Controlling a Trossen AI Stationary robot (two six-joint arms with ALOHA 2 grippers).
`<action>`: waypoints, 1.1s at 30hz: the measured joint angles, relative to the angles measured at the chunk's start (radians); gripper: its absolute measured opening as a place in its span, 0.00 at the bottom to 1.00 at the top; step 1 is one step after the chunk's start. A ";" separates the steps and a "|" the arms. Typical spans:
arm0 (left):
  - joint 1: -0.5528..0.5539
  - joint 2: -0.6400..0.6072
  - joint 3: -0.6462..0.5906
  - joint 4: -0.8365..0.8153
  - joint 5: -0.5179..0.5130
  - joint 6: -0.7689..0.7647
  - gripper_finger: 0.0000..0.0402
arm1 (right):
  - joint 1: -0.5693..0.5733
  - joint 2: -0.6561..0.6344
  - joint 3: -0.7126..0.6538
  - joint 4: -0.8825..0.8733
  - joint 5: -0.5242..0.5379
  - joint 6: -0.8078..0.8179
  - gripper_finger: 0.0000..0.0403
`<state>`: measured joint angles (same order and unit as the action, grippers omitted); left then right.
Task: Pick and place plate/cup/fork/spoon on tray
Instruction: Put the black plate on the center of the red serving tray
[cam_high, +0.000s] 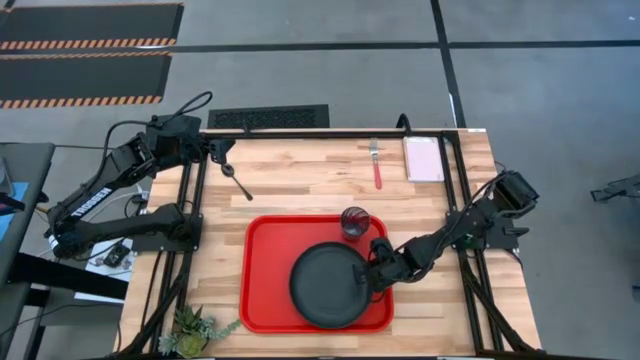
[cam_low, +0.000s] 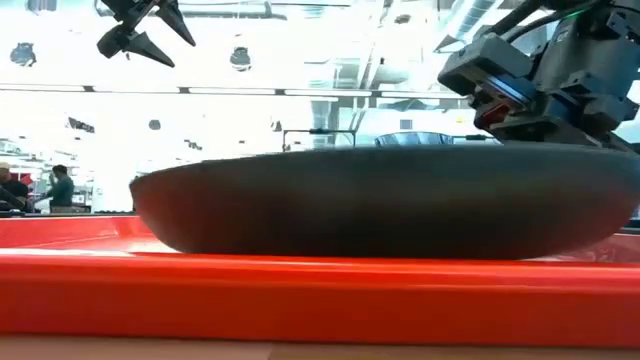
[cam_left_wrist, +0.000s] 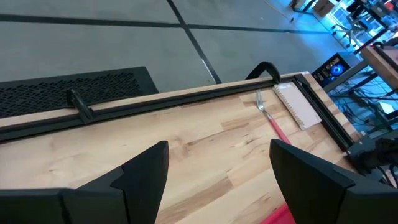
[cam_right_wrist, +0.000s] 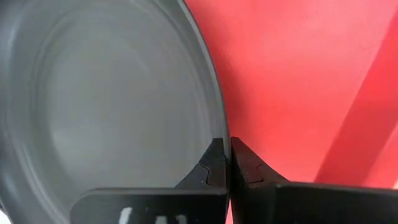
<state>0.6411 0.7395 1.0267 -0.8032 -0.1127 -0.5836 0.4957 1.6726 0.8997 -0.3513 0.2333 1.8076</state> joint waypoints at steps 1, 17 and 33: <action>0.000 0.000 0.000 0.000 0.000 0.000 0.66 | 0.000 0.000 -0.003 0.004 -0.001 -0.001 0.01; 0.000 0.000 0.000 0.000 0.000 -0.004 0.66 | 0.000 0.000 -0.038 0.036 -0.011 0.024 0.11; 0.000 0.000 0.000 0.000 0.000 -0.003 0.66 | 0.000 0.000 -0.038 0.035 -0.012 0.034 0.16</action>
<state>0.6411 0.7395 1.0267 -0.8032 -0.1127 -0.5869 0.4957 1.6726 0.8616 -0.3166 0.2209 1.8420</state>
